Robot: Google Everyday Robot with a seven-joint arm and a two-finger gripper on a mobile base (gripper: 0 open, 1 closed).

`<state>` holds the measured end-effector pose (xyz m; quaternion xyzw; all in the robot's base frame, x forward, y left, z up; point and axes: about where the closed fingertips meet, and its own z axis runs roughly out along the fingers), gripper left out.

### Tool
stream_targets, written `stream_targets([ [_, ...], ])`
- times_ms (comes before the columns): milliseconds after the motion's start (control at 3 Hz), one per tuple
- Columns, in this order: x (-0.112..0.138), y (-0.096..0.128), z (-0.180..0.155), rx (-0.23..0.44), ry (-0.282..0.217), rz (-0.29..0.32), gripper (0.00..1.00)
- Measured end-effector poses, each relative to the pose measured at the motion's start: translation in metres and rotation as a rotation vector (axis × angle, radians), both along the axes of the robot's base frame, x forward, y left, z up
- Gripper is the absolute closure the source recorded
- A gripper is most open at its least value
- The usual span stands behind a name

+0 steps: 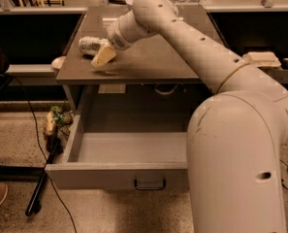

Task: Pick 7up can from top drawer and place on counter

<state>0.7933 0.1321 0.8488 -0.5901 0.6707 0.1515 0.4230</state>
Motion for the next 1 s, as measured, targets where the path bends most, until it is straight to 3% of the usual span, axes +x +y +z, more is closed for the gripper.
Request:
stream_targets([
  [333, -0.007, -0.012, 0.01, 0.013, -0.031, -0.014, 0.0],
  [1000, -0.067, -0.074, 0.059, 0.115, -0.224, -0.052, 0.0],
])
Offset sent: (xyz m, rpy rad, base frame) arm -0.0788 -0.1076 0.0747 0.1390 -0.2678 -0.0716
